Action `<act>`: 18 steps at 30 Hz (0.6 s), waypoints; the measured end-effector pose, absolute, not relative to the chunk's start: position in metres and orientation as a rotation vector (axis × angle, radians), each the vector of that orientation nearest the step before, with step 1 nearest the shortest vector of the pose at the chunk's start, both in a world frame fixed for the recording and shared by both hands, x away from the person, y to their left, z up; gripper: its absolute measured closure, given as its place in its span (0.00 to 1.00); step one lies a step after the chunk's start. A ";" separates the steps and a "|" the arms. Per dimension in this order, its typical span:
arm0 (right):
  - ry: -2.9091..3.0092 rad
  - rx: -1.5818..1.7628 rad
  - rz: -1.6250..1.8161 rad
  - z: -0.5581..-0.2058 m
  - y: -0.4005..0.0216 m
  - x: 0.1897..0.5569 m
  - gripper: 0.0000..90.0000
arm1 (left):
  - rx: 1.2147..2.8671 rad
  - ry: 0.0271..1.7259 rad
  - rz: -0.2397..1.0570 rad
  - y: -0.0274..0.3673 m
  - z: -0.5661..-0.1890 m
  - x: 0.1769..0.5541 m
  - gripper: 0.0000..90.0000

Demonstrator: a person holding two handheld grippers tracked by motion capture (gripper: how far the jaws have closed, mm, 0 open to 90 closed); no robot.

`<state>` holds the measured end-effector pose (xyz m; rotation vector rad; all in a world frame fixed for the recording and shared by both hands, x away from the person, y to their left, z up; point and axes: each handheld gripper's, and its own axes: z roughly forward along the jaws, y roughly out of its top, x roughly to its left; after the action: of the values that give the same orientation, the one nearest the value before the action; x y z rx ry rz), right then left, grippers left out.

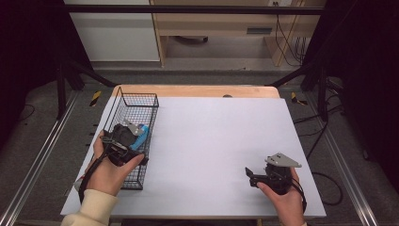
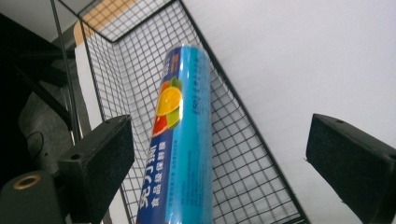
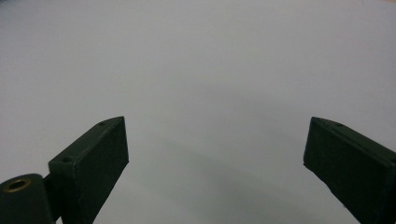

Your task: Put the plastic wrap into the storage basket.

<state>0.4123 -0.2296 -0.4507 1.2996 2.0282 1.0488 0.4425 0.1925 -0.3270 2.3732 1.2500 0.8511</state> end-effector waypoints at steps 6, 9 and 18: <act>2.004 1.300 1.052 -0.449 -0.232 0.413 0.05 | 2.350 1.172 0.849 0.176 -0.322 0.436 0.08; 1.995 1.292 1.057 -0.449 -0.233 0.413 0.05 | 2.354 1.142 0.813 0.167 -0.322 0.434 0.07; 1.984 1.283 1.065 -0.448 -0.236 0.412 0.05 | 2.333 1.074 0.788 0.148 -0.324 0.432 0.07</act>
<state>0.4123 -0.2356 -0.4476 1.2827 1.9844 1.0654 0.4318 0.1485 -0.3241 2.3334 1.0739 0.7882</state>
